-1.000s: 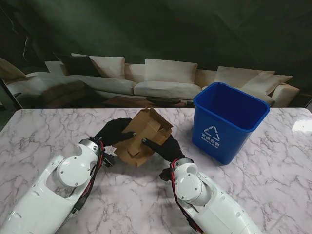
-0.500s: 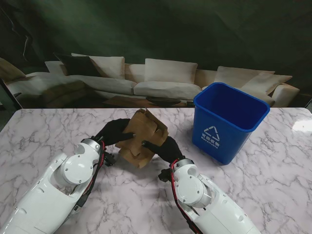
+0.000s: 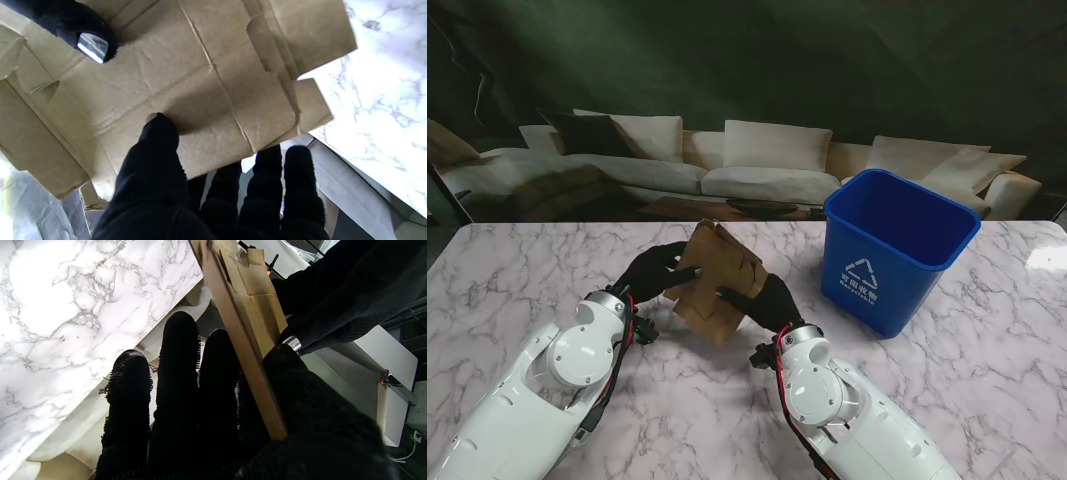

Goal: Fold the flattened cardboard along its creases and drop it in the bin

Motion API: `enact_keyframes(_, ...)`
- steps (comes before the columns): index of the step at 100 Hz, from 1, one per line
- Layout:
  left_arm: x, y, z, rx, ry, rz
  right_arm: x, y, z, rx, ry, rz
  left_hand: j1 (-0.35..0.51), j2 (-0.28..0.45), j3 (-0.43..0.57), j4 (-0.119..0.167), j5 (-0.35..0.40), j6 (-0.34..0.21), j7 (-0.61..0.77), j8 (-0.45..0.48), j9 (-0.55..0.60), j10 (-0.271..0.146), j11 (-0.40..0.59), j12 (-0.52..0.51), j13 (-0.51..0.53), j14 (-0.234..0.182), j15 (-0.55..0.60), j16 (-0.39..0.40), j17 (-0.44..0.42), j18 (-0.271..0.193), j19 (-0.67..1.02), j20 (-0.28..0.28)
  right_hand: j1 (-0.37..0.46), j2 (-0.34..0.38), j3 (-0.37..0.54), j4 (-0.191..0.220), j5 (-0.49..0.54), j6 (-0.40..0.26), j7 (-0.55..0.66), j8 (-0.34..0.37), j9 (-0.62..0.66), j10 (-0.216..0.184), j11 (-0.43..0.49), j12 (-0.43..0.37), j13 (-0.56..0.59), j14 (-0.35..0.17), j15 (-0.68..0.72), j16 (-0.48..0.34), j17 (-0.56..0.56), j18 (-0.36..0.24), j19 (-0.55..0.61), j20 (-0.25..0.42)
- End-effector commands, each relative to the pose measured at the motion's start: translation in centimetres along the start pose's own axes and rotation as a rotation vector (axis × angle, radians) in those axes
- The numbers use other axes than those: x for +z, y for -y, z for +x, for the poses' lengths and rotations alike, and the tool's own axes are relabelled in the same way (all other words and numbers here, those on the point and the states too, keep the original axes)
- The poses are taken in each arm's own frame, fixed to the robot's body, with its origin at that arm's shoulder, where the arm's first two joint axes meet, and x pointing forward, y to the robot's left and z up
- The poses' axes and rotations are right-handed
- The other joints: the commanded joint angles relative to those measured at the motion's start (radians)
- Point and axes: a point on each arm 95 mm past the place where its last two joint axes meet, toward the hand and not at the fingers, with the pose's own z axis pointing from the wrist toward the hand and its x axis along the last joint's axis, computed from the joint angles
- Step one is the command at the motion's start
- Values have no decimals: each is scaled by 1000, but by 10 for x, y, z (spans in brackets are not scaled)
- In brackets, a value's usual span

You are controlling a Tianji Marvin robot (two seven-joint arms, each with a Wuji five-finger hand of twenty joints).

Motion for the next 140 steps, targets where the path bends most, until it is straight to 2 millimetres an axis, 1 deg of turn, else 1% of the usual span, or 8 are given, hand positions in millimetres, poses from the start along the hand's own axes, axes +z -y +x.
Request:
enact_keyframes(1, -1, 1, 2, 1, -5, 8, 1, 0, 6, -17, -27, -1, -25, 80, -7, 27, -44, -5, -26, -20, -59, 1, -44, -32, -54, 13, -44, -36, -51, 50, -67, -26, 101, 32, 138, 13, 101, -197, 60, 48, -3, -9, 47, 15, 36, 2, -5, 14, 10, 7, 3, 17)
enact_keyframes(20, -6, 8, -3, -11, -3, 48, 6, -13, 16, -80, -82, -42, -82, 110, -12, 18, -66, -4, -41, -26, -52, -5, -68, -38, -91, 7, -73, -68, -108, 88, -173, -37, 101, 39, 154, 12, 106, -205, 58, 74, -9, -6, 58, 27, 34, 5, -5, 20, 9, 14, 0, 22)
enact_keyframes(35, -8, 12, -9, -21, 15, 67, 14, -37, 28, -149, -146, -93, -109, 139, -14, 12, -59, 4, -40, -25, -36, -2, -64, -23, -94, 0, -77, -67, -122, 102, -206, -31, 99, 40, 156, 11, 107, -206, 56, 82, -11, -9, 58, 29, 33, 6, -6, 21, 8, 13, -2, 22)
enact_keyframes(69, -7, 5, -23, -47, 85, 50, 39, -120, 64, -310, -285, -211, -120, 164, -14, 9, -39, 18, -37, -22, -1, 3, -61, 6, -79, 6, -64, -46, -119, 101, -217, 12, 96, 40, 155, 10, 115, -219, 49, 95, -11, -20, 54, 32, 32, -7, -12, 22, 11, 3, -6, 21)
enact_keyframes(85, -6, 0, -24, -57, 99, 33, 43, -162, 75, -377, -332, -265, -121, 171, -14, 9, -34, 21, -37, -22, 11, 5, -62, 14, -78, 10, -65, -40, -121, 102, -225, 25, 94, 37, 154, 10, 119, -228, 47, 99, -7, -26, 51, 34, 35, -10, -16, 23, 16, 2, -10, 20)
enact_keyframes(109, -7, -5, -24, -68, 106, 19, 21, -230, 76, -509, -378, -335, -115, 178, -16, 8, -26, 27, -38, -22, 20, 11, -67, 23, -67, 18, -57, -28, -95, 81, -191, 66, 91, 34, 153, 10, 127, -237, 43, 104, -6, -27, 48, 36, 34, -12, -23, 25, 17, 1, -13, 20)
enact_keyframes(127, -8, -7, -23, -68, 107, 14, -7, -275, 65, -595, -357, -384, -116, 180, -16, 8, -26, 28, -38, -22, 23, 10, -69, 25, -65, 16, -53, -23, -102, 83, -181, 75, 90, 32, 154, 11, 130, -238, 40, 106, -5, -27, 43, 36, 33, -12, -32, 25, 15, 0, -19, 18)
enact_keyframes(140, -9, -8, -21, -68, 108, 3, -25, -297, 52, -640, -321, -406, -118, 185, -16, 8, -26, 27, -38, -22, 22, 12, -71, 25, -67, 18, -54, -22, -110, 88, -183, 76, 89, 31, 154, 11, 132, -239, 37, 107, -4, -26, 34, 34, 30, -9, -39, 26, 13, 1, -26, 16)
